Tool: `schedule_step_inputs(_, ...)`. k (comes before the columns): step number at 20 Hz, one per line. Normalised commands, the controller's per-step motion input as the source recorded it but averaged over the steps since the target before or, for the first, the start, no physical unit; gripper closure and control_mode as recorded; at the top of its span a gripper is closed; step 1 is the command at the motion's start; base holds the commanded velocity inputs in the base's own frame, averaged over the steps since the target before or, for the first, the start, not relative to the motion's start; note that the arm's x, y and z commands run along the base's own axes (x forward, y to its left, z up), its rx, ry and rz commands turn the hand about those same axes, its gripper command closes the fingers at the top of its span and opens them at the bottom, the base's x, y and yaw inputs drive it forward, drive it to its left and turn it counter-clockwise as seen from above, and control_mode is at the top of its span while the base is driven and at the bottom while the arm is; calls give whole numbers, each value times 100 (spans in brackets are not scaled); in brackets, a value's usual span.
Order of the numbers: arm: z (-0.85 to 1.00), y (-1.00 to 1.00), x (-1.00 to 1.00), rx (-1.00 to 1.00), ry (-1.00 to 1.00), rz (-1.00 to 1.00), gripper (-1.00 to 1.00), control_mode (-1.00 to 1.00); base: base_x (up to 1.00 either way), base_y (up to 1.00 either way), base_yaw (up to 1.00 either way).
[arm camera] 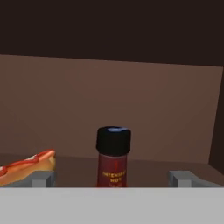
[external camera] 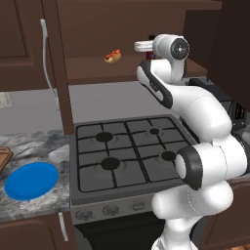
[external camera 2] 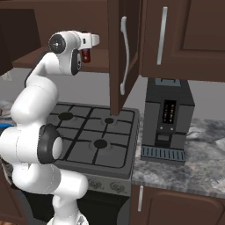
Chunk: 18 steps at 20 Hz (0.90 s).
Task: Pick the steak from the plate and place it on the cutting board. Then pick the condiment bottle from the cabinet and place it next to the cutting board.
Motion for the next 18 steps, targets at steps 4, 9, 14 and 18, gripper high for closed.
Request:
schedule_step_inputs(4, -1, -1, 17, 0, 1, 0, -100, -100, 0, 0, 0)
schedule_step_inputs(9, -1, -1, 18, 0, 1, 0, -100, -100, 0, 0, 0)
schedule_step_inputs(14, -2, 0, 19, 0, 0, 0, -100, -100, 0, 0, 0)
schedule_step_inputs(18, -2, -1, 17, 0, 0, 0, -100, -100, 0, 0, 0)
